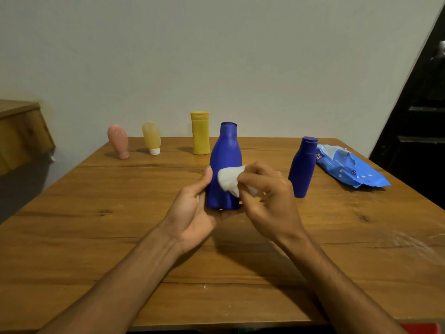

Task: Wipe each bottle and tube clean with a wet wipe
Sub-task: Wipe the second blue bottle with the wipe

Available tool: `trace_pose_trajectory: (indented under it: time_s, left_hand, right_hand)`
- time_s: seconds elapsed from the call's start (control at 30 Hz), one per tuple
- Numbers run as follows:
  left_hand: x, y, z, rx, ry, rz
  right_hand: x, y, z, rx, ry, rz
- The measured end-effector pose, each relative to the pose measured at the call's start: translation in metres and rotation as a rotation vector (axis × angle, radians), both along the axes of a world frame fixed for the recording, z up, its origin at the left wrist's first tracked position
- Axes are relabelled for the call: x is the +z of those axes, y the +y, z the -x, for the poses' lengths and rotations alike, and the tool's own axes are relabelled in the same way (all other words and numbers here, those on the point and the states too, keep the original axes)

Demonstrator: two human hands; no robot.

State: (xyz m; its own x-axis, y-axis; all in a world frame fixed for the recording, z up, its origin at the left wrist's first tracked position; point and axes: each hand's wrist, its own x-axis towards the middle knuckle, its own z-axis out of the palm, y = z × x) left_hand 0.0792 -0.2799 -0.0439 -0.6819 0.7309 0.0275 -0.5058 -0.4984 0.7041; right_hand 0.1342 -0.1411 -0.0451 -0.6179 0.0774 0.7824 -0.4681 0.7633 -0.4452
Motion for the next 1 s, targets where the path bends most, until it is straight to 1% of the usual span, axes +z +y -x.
trace_pose_trajectory:
  time_s: [0.07, 0.1, 0.17, 0.27, 0.3, 0.37, 0.43, 0.57, 0.6, 0.73, 0.77, 0.9, 0.93, 1.0]
  left_hand:
    - [0.000, 0.002, -0.002, 0.012, 0.000, 0.011]
    - [0.000, 0.002, -0.002, 0.025, -0.006, 0.017]
    - [0.000, 0.003, -0.002, 0.069, -0.043, 0.019]
    - [-0.001, 0.000, 0.003, 0.152, -0.087, 0.049]
    - [0.000, 0.000, 0.003, 0.162, -0.097, 0.049]
    - [0.000, 0.001, 0.002, 0.166, -0.129, 0.029]
    - [0.000, 0.002, 0.000, 0.168, -0.152, 0.011]
    - [-0.001, 0.000, 0.003, 0.196, -0.126, 0.031]
    - [-0.001, 0.000, 0.003, 0.199, -0.127, 0.029]
    - [-0.001, 0.002, 0.001, 0.191, -0.166, -0.007]
    - [-0.001, 0.002, 0.001, 0.190, -0.161, -0.004]
    - [-0.001, 0.000, 0.001, 0.192, -0.129, 0.030]
    - [-0.001, 0.000, 0.001, 0.186, -0.123, 0.032]
    - [0.000, 0.000, 0.000, 0.164, -0.102, 0.033]
  right_hand:
    - [0.001, 0.001, 0.000, -0.037, -0.015, 0.140]
    - [0.002, 0.001, 0.000, -0.050, -0.024, 0.161]
    - [0.003, 0.000, -0.001, -0.032, -0.056, 0.117]
    - [0.003, -0.001, -0.002, 0.054, -0.141, 0.032]
    - [0.003, -0.001, -0.001, 0.048, -0.142, 0.023]
    - [0.002, 0.000, 0.000, -0.012, -0.117, 0.057]
    - [0.003, 0.002, 0.002, -0.030, -0.142, 0.096]
    - [0.009, 0.007, 0.000, 0.160, -0.348, 0.109]
    - [0.011, 0.007, -0.001, 0.177, -0.374, 0.119]
    - [0.011, 0.008, 0.000, 0.099, -0.281, 0.230]
    - [0.011, 0.008, 0.000, 0.103, -0.279, 0.238]
    - [0.012, 0.010, -0.001, 0.202, -0.403, 0.178]
    - [0.012, 0.010, -0.001, 0.195, -0.403, 0.182]
    - [0.011, 0.010, 0.000, 0.128, -0.332, 0.235]
